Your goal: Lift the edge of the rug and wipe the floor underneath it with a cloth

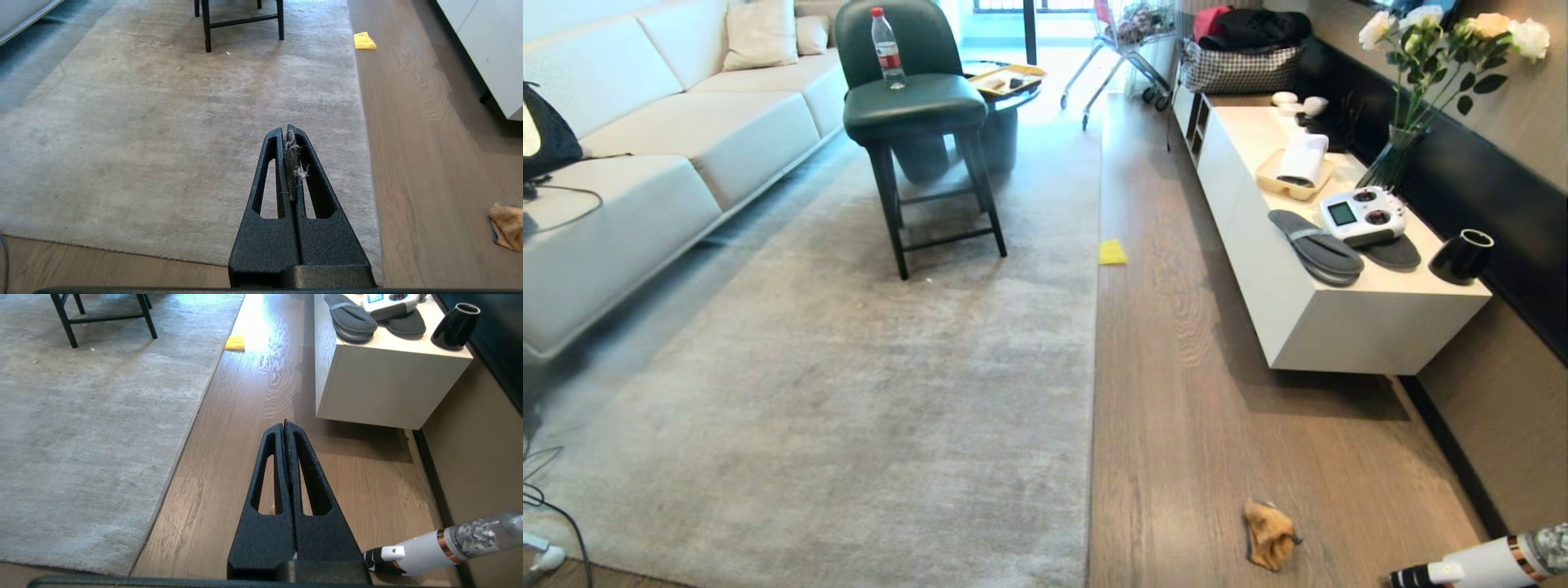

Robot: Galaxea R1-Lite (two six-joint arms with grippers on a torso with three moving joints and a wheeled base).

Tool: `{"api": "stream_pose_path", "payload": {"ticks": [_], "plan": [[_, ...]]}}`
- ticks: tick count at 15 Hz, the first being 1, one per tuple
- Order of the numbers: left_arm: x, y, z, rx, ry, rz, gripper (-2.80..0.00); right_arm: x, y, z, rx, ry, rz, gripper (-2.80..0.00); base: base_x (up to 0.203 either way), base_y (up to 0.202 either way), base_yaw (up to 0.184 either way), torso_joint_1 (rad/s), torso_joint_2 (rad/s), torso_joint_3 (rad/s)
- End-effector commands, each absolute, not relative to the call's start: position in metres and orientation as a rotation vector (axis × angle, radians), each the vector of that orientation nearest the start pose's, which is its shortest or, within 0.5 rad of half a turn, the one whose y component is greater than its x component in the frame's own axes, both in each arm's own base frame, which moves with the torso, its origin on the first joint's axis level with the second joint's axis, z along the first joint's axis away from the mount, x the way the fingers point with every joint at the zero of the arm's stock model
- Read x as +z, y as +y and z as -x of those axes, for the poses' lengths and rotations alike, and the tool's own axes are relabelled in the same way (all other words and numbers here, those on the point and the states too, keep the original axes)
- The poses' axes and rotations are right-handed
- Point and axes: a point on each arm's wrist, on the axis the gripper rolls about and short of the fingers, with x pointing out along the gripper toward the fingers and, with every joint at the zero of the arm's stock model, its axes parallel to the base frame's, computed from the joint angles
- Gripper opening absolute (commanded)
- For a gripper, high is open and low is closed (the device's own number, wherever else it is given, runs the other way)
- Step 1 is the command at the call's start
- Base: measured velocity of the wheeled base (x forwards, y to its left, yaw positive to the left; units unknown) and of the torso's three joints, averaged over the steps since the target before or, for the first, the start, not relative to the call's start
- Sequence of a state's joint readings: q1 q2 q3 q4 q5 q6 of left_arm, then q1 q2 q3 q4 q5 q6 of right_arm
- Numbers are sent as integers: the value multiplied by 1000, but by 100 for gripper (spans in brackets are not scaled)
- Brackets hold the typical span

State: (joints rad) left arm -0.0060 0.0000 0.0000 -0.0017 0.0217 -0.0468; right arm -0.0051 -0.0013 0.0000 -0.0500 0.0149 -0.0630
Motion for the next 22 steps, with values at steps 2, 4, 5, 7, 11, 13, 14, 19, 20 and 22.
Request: {"api": "stream_pose_path", "payload": {"ticks": [2,4,5,7,11,13,14,19,20,22], "plan": [[76,1,23,17,-2,48,-280,81,0,23,8,-51,64,-280,0,0,0,18,-432,-411],[76,1,23,15,-2,48,-280,81,0,23,9,-51,63,-280,0,0,0,32,-444,-399],[76,1,23,17,-2,48,-280,81,0,23,9,-51,62,-280,0,0,0,40,-451,-387],[76,1,23,16,-2,48,-280,81,0,23,9,-51,62,-280,0,0,0,105,-462,-381],[76,1,23,15,-2,48,-280,81,0,23,6,-51,62,-280,0,0,0,117,-473,-357],[76,1,23,17,-2,48,-280,81,0,23,8,-51,62,-280,0,0,0,149,-493,-352],[76,1,23,17,-2,48,-280,81,0,23,9,-51,62,-280,0,0,0,165,-515,-353],[76,1,23,15,-2,48,-280,81,0,23,7,-51,63,-280,0,0,0,182,-534,-350],[76,1,23,15,-2,48,-280,81,0,23,7,-51,65,-280,0,0,0,212,-549,-362],[76,1,23,15,-2,48,-280,81,0,23,6,-51,66,-280,0,0,0,217,-571,-360]]}}
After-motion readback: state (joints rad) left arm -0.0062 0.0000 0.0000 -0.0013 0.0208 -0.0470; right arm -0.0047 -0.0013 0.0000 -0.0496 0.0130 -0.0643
